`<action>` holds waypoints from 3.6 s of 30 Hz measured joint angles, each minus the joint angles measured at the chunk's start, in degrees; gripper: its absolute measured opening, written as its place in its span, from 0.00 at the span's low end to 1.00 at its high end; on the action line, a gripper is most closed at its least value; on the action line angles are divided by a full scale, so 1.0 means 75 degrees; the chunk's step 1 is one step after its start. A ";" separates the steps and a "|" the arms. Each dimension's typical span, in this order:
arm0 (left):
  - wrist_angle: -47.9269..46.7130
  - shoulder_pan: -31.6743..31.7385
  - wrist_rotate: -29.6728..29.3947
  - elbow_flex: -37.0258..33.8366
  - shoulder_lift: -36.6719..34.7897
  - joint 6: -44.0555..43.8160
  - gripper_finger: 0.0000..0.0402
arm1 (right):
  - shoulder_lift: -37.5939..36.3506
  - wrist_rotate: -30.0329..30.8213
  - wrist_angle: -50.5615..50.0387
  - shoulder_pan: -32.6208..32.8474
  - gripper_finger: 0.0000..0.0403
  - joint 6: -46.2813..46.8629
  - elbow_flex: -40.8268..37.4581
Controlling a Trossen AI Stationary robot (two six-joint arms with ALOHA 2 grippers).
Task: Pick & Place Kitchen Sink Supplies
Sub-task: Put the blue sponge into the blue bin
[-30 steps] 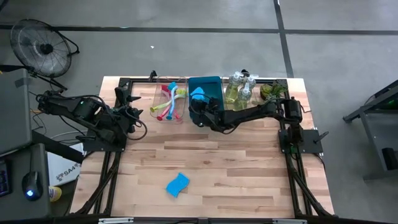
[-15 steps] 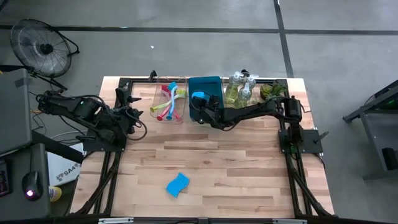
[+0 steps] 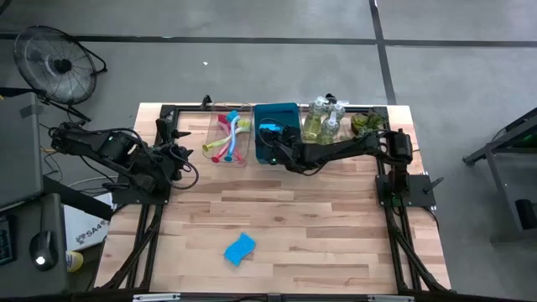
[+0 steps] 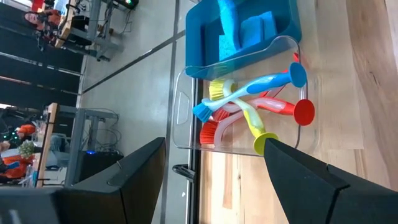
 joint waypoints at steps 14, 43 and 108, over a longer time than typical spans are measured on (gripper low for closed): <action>0.0007 0.0000 0.0059 0.0000 0.0000 -0.0003 0.66 | -0.0897 0.0239 0.0219 0.0017 0.46 -0.0846 0.0000; 0.0587 0.0002 0.1774 0.0000 0.0069 -0.0434 0.66 | -0.1709 -0.3821 0.0653 0.1218 0.46 -0.4584 0.0000; 0.5333 -0.2285 0.4874 0.0003 0.5665 -0.6385 0.66 | -0.6718 -0.2804 0.2011 0.4290 0.46 -0.5485 -0.5650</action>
